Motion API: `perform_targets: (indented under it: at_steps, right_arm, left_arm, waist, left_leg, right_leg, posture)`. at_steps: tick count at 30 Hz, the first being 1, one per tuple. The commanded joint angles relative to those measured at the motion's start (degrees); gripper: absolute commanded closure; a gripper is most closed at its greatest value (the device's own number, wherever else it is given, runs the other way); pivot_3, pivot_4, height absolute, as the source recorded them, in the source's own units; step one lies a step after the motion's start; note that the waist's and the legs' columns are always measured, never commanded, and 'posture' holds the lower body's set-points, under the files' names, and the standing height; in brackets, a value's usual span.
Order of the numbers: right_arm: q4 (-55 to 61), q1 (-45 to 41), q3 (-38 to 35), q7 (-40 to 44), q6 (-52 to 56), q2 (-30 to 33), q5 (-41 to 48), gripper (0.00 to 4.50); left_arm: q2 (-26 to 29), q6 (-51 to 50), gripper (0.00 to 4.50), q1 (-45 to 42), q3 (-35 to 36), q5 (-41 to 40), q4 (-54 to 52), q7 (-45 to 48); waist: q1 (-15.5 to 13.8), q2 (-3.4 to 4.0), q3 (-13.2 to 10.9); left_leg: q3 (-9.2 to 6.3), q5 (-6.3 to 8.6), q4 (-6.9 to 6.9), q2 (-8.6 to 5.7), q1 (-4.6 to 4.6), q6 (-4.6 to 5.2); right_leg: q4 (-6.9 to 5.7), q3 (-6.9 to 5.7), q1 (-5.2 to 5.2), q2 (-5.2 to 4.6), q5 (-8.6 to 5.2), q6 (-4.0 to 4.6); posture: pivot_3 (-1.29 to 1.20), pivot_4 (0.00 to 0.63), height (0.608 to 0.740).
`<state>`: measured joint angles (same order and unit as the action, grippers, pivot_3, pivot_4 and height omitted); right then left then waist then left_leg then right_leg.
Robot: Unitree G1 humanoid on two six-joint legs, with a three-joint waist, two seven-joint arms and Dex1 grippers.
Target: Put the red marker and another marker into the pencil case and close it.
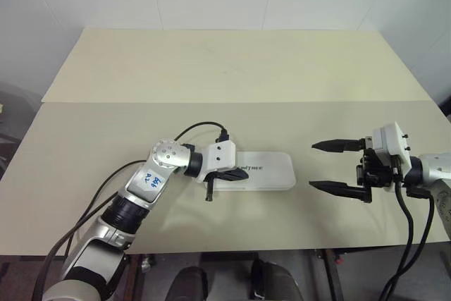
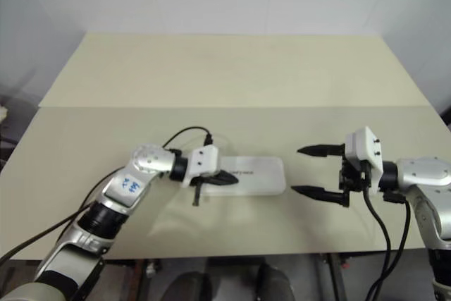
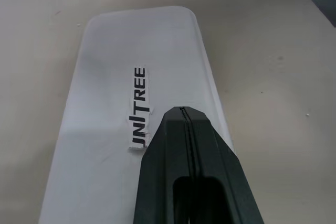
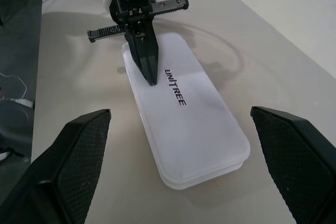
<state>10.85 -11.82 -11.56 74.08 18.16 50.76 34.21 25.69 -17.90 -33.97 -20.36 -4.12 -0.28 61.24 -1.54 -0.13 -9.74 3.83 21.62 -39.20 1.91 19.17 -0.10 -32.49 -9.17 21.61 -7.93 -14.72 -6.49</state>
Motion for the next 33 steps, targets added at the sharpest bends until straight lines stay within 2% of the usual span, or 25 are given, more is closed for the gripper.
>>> perform_targets:
  at_steps: [1,4,11,14,18,19,25,33]
  right_arm:
    - [-0.61,-1.74,0.1,0.19,-1.62,-0.91,-0.04,0.0]
    - [-3.43,-4.14,1.68,0.52,-2.91,-2.39,-1.13,0.0]
    - [-11.1,-7.44,2.14,1.77,-7.88,-4.29,-3.48,0.0]
    - [-14.29,-8.02,1.66,2.07,-10.55,-4.47,-4.51,0.0]
    - [-18.24,-8.34,0.41,2.73,-13.59,-4.39,-4.8,0.0]
    - [-18.95,-8.36,0.22,2.83,-14.05,-4.32,-4.81,0.0]
    - [-22.31,-7.57,-0.13,3.81,-16.99,-3.6,-5.87,0.0]
    - [-29.5,-9.78,-1.3,4.58,-21.34,-1.64,-7.78,0.0]
  left_arm:
    - [0.38,-1.43,4.48,1.66,4.44,-4.06,-3.24,-0.7]
    - [1.38,0.52,4.48,3.68,12.09,-8.88,-5.12,-1.55]
    - [5.53,4.06,4.48,10.44,24.54,-15.97,-7.99,-2.07]
    - [7.59,2.57,3.89,14.36,27.1,-19.17,-10.72,-1.09]
    - [9.58,4.62,2.57,19.41,30.21,-20.31,-12.3,-1.25]
    - [9.62,4.75,2.11,19.85,30.54,-20.73,-12.52,-1.41]
    - [10.05,5.41,0.06,20.25,31.9,-21.62,-12.42,-2.45]
    - [10.03,4.05,0.03,22.53,32.3,-22.07,-17.08,-6.87]
  waist:
    - [0.03,0.0,0.0]
    - [0.11,-0.03,-0.02]
    - [0.13,0.02,-0.01]
    - [0.1,0.01,-0.02]
    - [0.02,0.02,-0.03]
    - [0.02,0.02,-0.03]
    - [0.19,0.03,-0.03]
    - [0.21,0.03,-0.03]
  left_leg:
    - [0.0,0.0,0.0,0.0,0.01,0.0]
    - [-0.03,0.0,0.0,0.01,0.02,0.0]
    - [-0.05,-0.01,0.0,0.01,0.03,-0.01]
    - [-0.04,0.01,0.02,0.02,0.04,-0.03]
    - [-0.05,0.03,0.04,-0.01,0.07,-0.03]
    - [-0.04,0.03,0.04,-0.01,0.07,-0.03]
    - [0.0,0.02,0.04,0.02,0.02,-0.04]
    - [0.02,0.01,0.04,0.02,0.01,-0.06]
  right_leg:
    - [0.01,0.0,0.01,0.0,0.0,0.0]
    - [0.01,-0.01,0.02,0.0,0.0,0.0]
    - [-0.01,-0.02,0.03,-0.02,0.0,0.0]
    - [-0.02,-0.03,0.06,-0.01,0.0,0.0]
    - [0.0,-0.03,0.07,-0.03,0.0,0.0]
    - [0.02,-0.03,0.07,-0.02,0.0,0.0]
    - [0.01,0.0,0.06,0.0,0.0,0.0]
    - [-0.01,0.03,0.06,-0.02,0.0,0.0]
  posture:
    - [0.0,0.15,0.74]
    - [0.0,0.15,0.74]
    - [0.0,0.15,0.74]
    - [0.0,0.15,0.74]
    - [0.0,0.15,0.74]
    - [0.0,0.15,0.74]
    - [0.0,0.15,0.74]
    - [0.0,0.15,0.74]
